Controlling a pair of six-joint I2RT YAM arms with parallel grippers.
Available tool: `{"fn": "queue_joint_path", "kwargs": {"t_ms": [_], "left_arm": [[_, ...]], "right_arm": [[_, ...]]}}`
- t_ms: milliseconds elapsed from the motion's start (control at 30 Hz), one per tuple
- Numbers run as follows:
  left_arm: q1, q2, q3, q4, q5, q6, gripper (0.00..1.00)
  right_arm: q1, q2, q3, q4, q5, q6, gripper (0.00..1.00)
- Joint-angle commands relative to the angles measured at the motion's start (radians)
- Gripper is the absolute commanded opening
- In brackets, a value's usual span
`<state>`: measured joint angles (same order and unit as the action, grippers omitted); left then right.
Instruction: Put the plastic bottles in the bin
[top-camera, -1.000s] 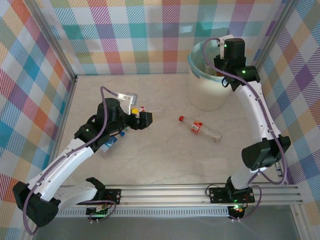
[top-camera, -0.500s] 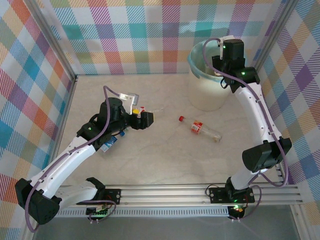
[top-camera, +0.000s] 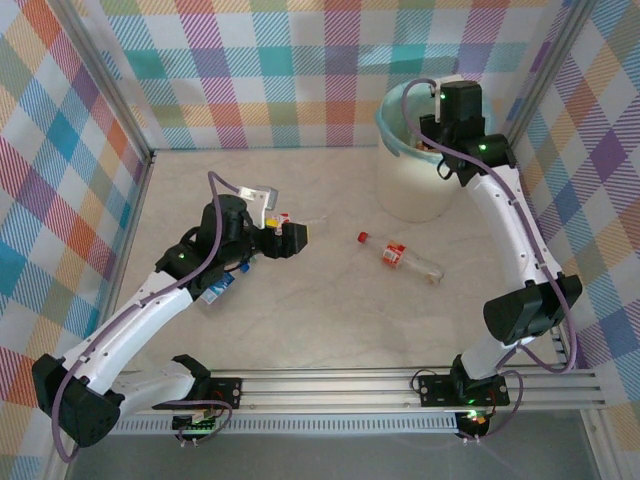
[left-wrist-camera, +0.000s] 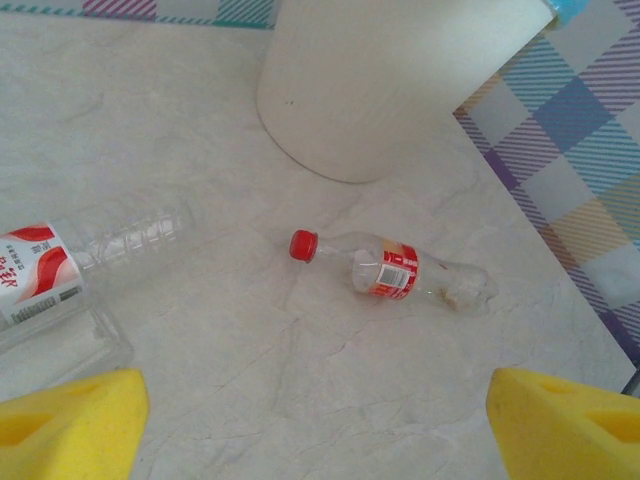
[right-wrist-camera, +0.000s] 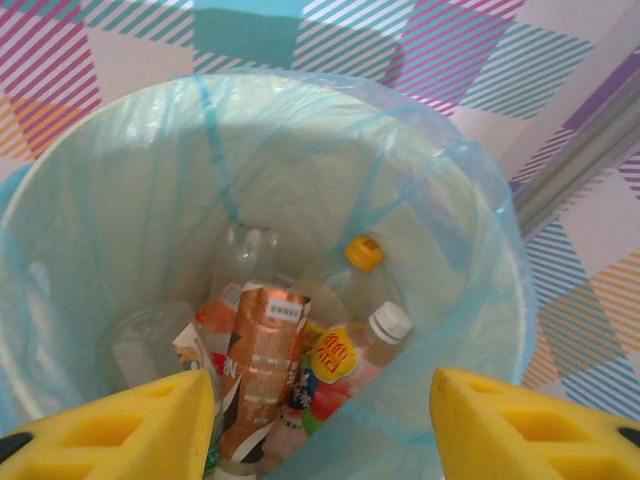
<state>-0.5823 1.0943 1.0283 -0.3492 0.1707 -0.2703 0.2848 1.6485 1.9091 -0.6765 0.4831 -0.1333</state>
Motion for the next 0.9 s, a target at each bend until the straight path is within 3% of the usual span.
{"fn": "queue_joint_path", "kwargs": {"t_ms": [0, 233, 367, 500, 600, 733, 867], "left_arm": [[-0.006, 0.039, 0.046, -0.043, -0.004, -0.015, 0.88], [-0.003, 0.132, 0.103, -0.167, -0.105, -0.017, 0.9], [0.001, 0.226, 0.133, -0.195, -0.069, -0.025, 0.9], [-0.014, 0.334, 0.183, -0.188, -0.009, -0.139, 0.9], [-0.075, 0.397, 0.211, -0.137, 0.003, -0.239, 0.9], [-0.197, 0.506, 0.286, -0.124, -0.061, -0.342, 0.92], [-0.288, 0.617, 0.353, -0.081, -0.075, -0.472, 0.93]], "right_arm": [[0.029, 0.027, 0.032, -0.032, -0.03, 0.06, 0.59], [0.1, -0.005, 0.096, -0.075, -0.093, 0.094, 0.61], [0.142, -0.082, 0.062, -0.065, -0.149, 0.093, 0.62], [0.157, -0.19, -0.042, -0.036, -0.166, 0.12, 0.63], [0.158, -0.288, -0.145, -0.008, -0.171, 0.138, 0.64], [0.159, -0.433, -0.291, 0.013, -0.133, 0.145, 0.65], [0.157, -0.592, -0.456, 0.055, -0.062, 0.099, 0.71]]}}
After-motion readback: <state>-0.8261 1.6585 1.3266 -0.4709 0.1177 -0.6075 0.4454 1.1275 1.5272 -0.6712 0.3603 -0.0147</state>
